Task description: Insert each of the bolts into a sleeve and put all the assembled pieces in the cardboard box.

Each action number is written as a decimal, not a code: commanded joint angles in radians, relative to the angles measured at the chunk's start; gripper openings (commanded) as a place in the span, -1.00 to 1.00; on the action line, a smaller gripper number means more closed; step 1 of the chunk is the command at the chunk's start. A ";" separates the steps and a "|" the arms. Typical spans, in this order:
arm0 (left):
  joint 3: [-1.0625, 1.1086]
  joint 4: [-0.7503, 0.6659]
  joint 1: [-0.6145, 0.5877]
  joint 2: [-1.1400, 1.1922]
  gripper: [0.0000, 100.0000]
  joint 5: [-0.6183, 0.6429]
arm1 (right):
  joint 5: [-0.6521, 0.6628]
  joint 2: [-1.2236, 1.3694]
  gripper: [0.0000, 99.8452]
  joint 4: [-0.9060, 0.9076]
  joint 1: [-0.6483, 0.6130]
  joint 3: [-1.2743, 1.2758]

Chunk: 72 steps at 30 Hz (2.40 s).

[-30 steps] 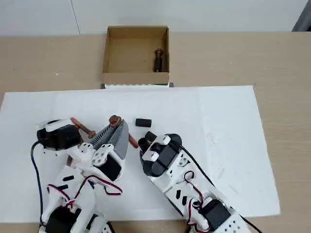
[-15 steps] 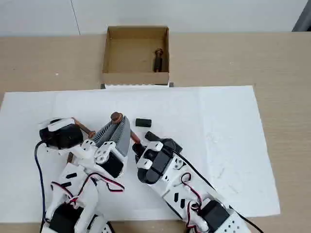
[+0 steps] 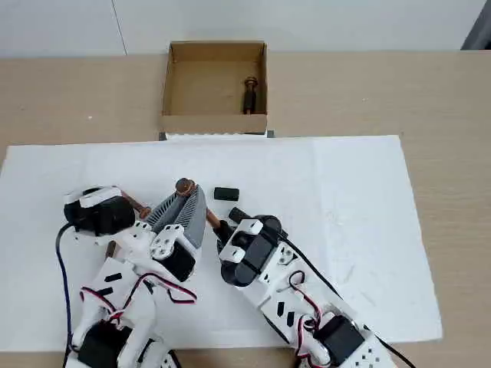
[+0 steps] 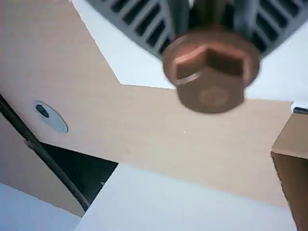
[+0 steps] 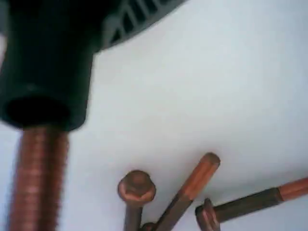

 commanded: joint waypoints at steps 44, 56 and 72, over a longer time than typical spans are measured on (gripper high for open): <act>0.062 0.212 0.118 -0.006 -0.65 -0.130 | 0.008 -0.010 -1.00 -0.027 0.007 -0.064; -0.056 0.215 0.115 -0.003 -0.65 -0.169 | 0.006 -0.010 -1.00 -0.027 0.008 -0.049; -0.035 0.195 -0.150 -0.008 -0.99 -0.436 | 0.003 -0.010 -1.00 -0.027 0.076 -0.051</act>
